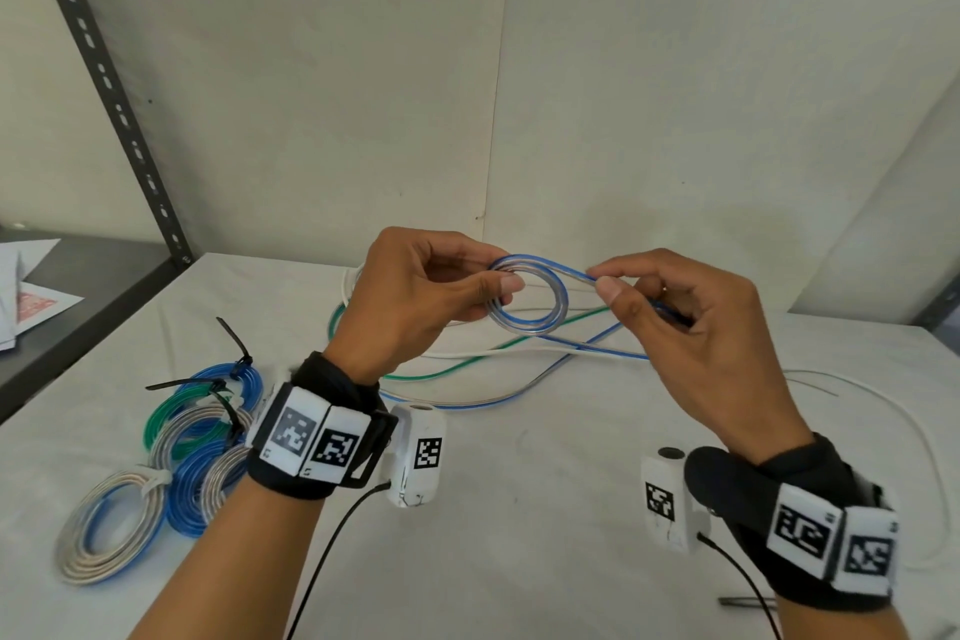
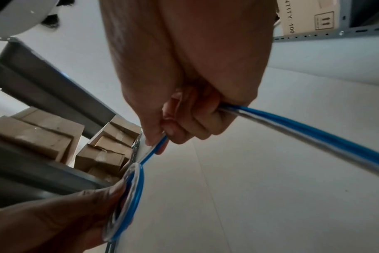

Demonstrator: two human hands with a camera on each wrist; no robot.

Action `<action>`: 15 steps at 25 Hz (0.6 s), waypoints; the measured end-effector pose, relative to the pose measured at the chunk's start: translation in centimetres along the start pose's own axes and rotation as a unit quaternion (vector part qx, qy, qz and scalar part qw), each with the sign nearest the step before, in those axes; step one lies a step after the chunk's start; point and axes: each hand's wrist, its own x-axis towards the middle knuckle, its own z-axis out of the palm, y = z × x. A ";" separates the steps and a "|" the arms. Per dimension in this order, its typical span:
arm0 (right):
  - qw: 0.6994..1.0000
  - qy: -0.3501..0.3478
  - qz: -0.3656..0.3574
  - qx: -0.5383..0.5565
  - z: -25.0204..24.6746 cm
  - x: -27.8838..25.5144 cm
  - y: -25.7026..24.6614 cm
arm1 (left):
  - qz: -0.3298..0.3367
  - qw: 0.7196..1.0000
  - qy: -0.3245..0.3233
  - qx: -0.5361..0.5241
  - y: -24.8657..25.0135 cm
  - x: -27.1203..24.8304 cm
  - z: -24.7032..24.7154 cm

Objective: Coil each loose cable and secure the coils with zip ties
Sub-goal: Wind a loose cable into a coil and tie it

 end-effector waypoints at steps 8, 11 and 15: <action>0.989 0.090 0.009 0.116 3.6 -0.6 -1.4 | -0.015 0.991 0.039 -0.124 1.0 -0.2 0.7; 0.984 0.158 -0.003 0.082 4.9 -1.1 -1.6 | -0.019 0.986 0.041 -0.163 0.8 -0.2 1.8; 0.974 0.192 0.003 0.120 4.6 -0.7 -0.6 | -0.039 0.981 0.013 -0.188 -0.2 -0.3 3.1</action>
